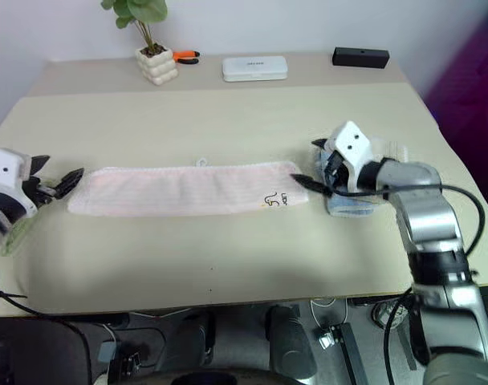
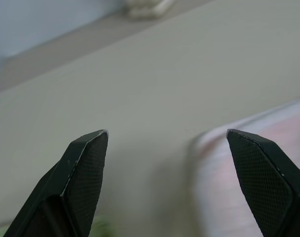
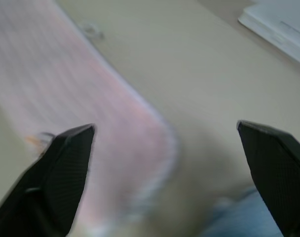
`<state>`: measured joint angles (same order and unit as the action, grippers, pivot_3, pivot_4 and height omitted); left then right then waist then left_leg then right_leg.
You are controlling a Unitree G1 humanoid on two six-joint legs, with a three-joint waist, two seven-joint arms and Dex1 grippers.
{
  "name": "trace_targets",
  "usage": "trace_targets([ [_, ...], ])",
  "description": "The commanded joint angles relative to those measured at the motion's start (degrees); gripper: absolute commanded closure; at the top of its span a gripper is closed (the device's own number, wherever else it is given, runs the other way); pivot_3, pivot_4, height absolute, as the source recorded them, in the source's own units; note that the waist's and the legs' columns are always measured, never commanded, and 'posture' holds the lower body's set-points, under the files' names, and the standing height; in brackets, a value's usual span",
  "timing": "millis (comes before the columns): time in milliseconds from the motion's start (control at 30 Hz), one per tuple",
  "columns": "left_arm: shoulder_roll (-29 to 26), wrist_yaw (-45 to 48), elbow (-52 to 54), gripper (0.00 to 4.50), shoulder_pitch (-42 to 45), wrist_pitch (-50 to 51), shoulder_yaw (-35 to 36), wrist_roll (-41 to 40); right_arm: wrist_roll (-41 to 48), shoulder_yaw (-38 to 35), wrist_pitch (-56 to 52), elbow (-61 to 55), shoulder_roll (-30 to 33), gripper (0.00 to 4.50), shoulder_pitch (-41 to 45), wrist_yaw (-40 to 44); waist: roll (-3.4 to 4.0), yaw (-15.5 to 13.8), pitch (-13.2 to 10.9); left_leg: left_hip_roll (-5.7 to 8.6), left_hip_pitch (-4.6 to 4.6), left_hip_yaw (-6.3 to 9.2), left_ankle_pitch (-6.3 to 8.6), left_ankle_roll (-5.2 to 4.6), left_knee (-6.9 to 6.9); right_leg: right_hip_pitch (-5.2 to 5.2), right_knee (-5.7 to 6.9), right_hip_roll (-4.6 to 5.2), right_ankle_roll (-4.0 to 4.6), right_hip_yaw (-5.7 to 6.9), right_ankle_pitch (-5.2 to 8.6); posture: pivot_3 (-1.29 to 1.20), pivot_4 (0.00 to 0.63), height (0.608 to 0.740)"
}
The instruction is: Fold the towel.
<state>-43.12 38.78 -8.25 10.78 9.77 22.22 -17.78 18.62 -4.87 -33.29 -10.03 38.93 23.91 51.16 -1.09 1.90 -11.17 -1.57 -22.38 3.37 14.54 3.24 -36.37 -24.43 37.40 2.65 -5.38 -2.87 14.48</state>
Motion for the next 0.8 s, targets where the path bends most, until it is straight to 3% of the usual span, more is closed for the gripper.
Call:
trace_targets([
  [33,0.3,0.4,10.9,0.56,-2.3,2.2,-2.8,-0.4,7.9,-4.2,-12.1,-10.4,-1.2,0.01,-2.5,-4.6,0.01,0.2,0.0,0.01,0.02,-0.01,0.0,0.0,-0.05,0.01,0.04,-0.01,0.0,0.0,0.0,0.0,0.15,0.737],
  [167,7.7,3.1,27.4,0.56,-3.2,3.5,-20.5,0.0,18.4,-11.7,-32.1,-18.4,-10.8,0.01,-13.1,-16.3,-0.02,-0.8,0.2,0.01,0.17,0.01,0.0,0.0,-0.12,0.34,-0.06,-0.05,0.01,-0.01,0.01,0.0,0.15,0.737],
  [367,12.5,4.8,33.8,0.56,-3.2,5.2,-31.6,0.5,23.4,-21.0,-46.5,-21.5,-24.4,0.01,-13.6,-30.5,0.11,-0.6,0.2,-0.02,0.1,0.0,0.01,-0.02,-0.3,0.25,-0.05,-0.18,0.0,-0.08,0.0,0.0,0.15,0.737],
  [500,13.1,5.0,34.0,0.56,-3.2,5.6,-32.6,0.6,24.4,-23.8,-50.7,-22.3,-27.9,0.01,-12.3,-34.5,0.15,-0.7,0.3,-0.05,0.09,0.02,0.04,-0.06,-0.3,0.25,-0.05,-0.24,0.01,-0.08,0.01,0.0,0.15,0.737],
  [633,13.1,5.8,35.1,0.56,-3.1,7.1,-32.3,-1.3,21.7,-31.4,-52.1,-13.9,-38.6,0.01,-4.1,-44.6,0.18,-0.4,0.3,-0.06,0.09,0.02,0.04,-0.06,-0.34,0.24,-0.05,-0.26,0.02,-0.08,0.0,0.0,0.15,0.737],
  [800,11.1,5.3,35.3,0.56,-3.9,8.5,-28.4,-2.1,20.5,-36.4,-47.2,-4.4,-44.0,0.01,4.7,-51.9,0.21,0.1,0.3,-0.06,0.06,0.02,0.06,-0.1,-0.35,0.23,-0.08,-0.24,0.01,-0.06,0.0,0.0,0.15,0.737],
])
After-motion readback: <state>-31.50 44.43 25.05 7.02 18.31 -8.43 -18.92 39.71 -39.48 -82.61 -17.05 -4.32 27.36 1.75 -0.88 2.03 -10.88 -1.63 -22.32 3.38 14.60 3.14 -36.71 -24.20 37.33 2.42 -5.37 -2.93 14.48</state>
